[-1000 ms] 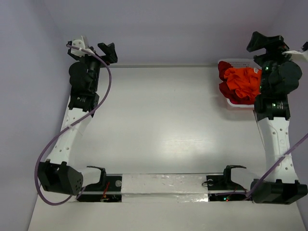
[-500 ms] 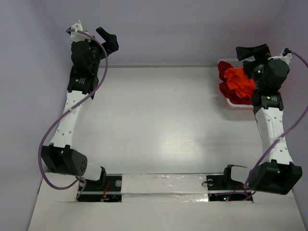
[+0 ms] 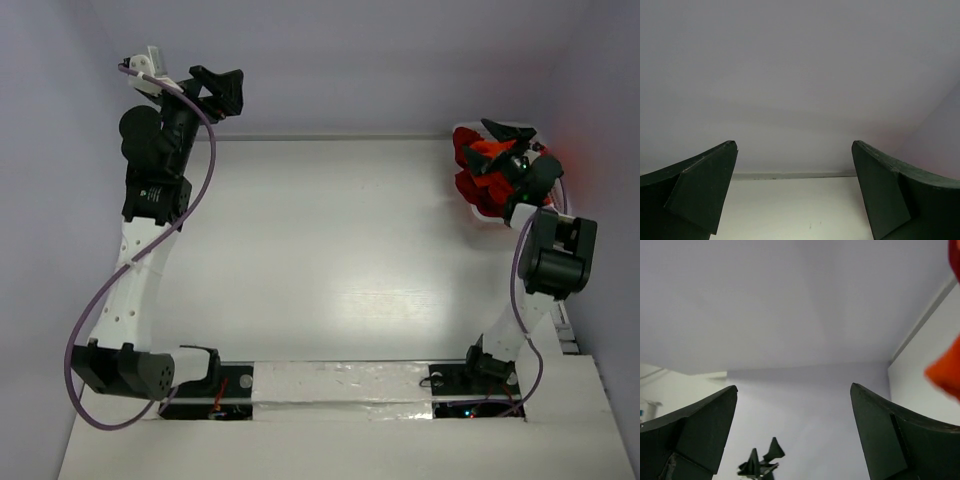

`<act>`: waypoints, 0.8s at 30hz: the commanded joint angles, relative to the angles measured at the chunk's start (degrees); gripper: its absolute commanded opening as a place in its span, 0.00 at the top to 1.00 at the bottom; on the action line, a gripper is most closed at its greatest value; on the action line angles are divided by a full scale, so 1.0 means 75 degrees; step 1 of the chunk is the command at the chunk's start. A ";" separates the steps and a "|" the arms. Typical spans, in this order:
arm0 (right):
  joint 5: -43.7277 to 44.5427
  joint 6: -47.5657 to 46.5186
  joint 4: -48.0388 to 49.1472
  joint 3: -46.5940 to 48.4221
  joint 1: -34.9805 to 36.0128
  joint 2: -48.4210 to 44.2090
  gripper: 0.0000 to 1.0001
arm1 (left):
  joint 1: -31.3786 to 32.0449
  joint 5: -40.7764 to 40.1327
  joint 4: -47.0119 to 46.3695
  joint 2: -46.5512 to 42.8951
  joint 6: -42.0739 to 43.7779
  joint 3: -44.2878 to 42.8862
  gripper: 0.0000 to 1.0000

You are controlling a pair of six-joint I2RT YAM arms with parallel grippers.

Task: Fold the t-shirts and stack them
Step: Grab crumpled tshirt from bin with the right arm

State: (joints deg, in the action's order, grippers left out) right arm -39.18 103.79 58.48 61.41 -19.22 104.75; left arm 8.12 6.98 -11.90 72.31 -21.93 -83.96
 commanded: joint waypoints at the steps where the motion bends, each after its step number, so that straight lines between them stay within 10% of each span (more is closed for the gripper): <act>1: -0.1701 0.3927 0.6020 0.1796 0.0090 -0.0290 0.00 | -0.0075 0.0532 -0.0301 0.0119 0.0217 -0.0358 0.01; 5: -0.1526 0.1720 0.4941 0.1773 0.0020 -0.1416 0.00 | -0.0075 0.0791 -0.0159 0.0401 0.0065 -0.0570 0.01; 8: -0.2276 -0.1669 0.0508 0.2849 0.0020 -0.2644 0.00 | -0.0075 0.0781 -0.0137 0.0319 0.0205 -0.0629 0.01; 10: -0.1696 -0.5418 -0.3358 0.4200 0.0020 -0.3240 0.00 | -0.0075 0.0768 -0.0031 0.0342 0.0345 -0.0873 0.01; 12: 0.1114 -0.9932 -1.0481 0.7330 0.1231 -0.3013 0.00 | -0.0075 0.0699 0.0331 0.0471 0.0428 -0.1236 0.01; 15: 0.2897 -1.1621 -1.1601 0.9036 0.1753 -0.2402 0.00 | -0.0075 0.0558 0.0345 0.0518 0.0370 -0.1390 0.01; 21: 0.2222 -1.0803 -1.1132 0.7691 0.0982 -0.2003 0.00 | -0.0075 0.0523 0.0426 0.0765 0.0205 -0.1485 0.01; 24: 0.6044 -1.1305 -1.2179 0.8045 0.1320 -0.1895 0.02 | -0.0075 0.0440 0.0450 0.0764 0.0311 -0.1543 0.01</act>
State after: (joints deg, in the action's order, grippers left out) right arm -17.17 25.71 -15.16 124.51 -10.44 84.29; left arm 7.77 11.09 -7.57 77.95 -20.21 -93.36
